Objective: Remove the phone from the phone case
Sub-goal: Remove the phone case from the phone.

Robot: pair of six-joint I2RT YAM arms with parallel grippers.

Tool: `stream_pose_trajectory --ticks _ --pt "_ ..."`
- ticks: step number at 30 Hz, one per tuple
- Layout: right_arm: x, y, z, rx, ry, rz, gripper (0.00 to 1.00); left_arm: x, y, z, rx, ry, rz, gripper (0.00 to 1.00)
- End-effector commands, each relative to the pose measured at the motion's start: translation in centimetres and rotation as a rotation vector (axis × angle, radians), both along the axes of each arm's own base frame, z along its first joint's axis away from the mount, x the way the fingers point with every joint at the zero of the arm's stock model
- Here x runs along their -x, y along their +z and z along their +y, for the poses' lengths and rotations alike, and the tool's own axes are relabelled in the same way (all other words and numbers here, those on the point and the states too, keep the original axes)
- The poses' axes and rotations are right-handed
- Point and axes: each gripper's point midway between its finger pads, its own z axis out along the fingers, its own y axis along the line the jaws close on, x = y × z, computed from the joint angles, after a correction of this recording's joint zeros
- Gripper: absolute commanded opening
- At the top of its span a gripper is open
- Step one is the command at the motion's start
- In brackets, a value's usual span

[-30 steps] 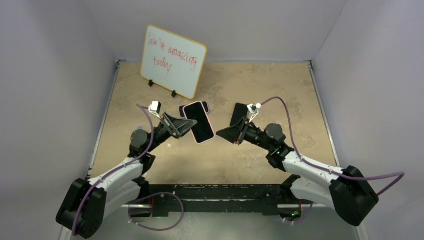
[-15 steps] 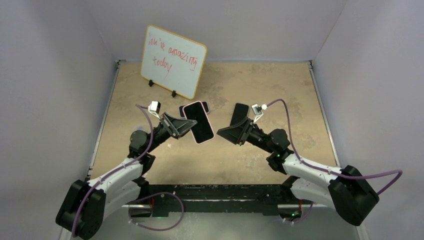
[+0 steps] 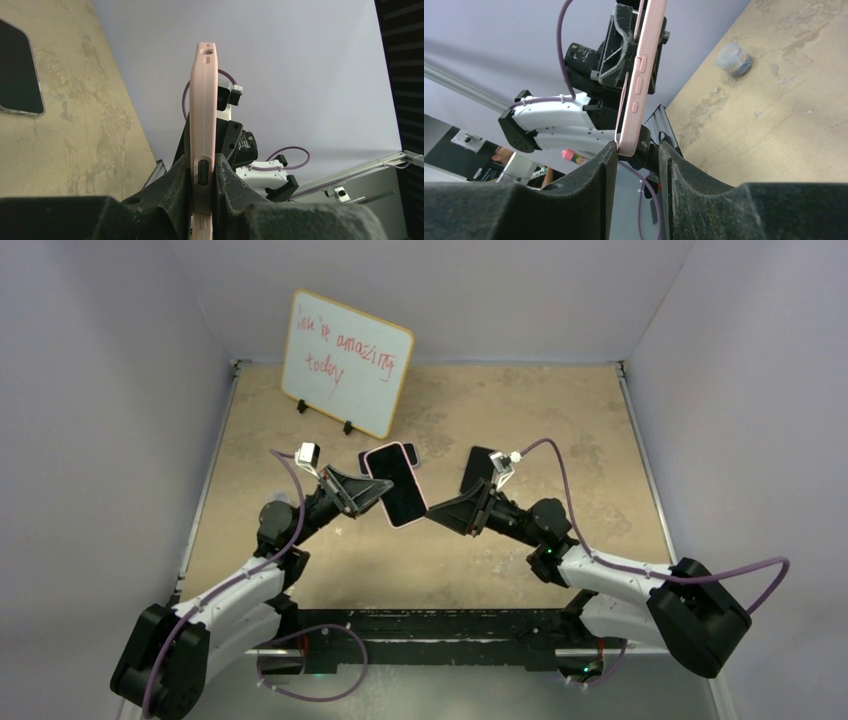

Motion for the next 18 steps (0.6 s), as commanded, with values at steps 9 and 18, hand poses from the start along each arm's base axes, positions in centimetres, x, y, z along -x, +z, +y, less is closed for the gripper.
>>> stream_pose_trajectory --ticks 9,18 --pt "0.82 3.62 0.65 -0.068 0.049 -0.118 0.25 0.5 4.21 0.36 0.067 0.009 -0.122 0.0" --pt "1.33 3.33 0.86 -0.031 0.078 -0.179 0.0 0.08 3.65 0.28 0.06 0.013 -0.089 0.0"
